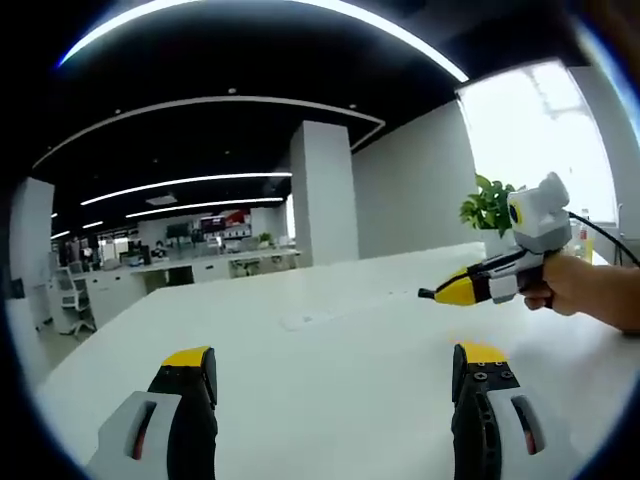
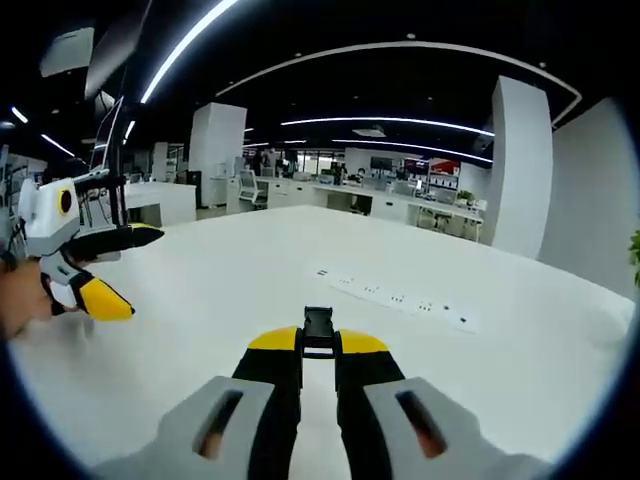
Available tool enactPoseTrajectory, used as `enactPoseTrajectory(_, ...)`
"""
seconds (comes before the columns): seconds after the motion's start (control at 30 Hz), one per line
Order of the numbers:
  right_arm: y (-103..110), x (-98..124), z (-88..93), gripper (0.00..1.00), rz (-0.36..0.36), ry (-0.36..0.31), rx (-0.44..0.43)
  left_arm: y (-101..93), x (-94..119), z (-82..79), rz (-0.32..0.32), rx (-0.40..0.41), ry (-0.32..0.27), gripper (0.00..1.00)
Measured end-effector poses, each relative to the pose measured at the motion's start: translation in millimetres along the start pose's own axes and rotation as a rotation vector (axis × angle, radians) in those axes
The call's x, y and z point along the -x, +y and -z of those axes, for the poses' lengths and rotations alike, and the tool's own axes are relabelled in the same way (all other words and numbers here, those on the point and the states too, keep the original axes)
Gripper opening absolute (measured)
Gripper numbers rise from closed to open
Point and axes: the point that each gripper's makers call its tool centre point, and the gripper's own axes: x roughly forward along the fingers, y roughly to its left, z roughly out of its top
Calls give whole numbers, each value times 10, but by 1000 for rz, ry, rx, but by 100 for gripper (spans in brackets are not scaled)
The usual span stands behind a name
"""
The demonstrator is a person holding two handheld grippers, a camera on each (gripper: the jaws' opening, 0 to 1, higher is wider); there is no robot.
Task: Snap the two parts of the plastic buckle together until the buckle closes and remains connected.
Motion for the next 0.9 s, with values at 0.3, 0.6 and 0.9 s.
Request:
enactPoseTrajectory(0.3,-192,-163,14,9,22,20,5,-111,-21,-73,21,-33,-19,100)
enactPoseTrajectory(0.6,-315,-374,10,9,24,35,-37,-92,-23,-76,21,-23,-17,100)
enactPoseTrajectory(0.9,-511,-636,44,9,34,75,-49,-73,-36,-104,25,-27,-20,100)
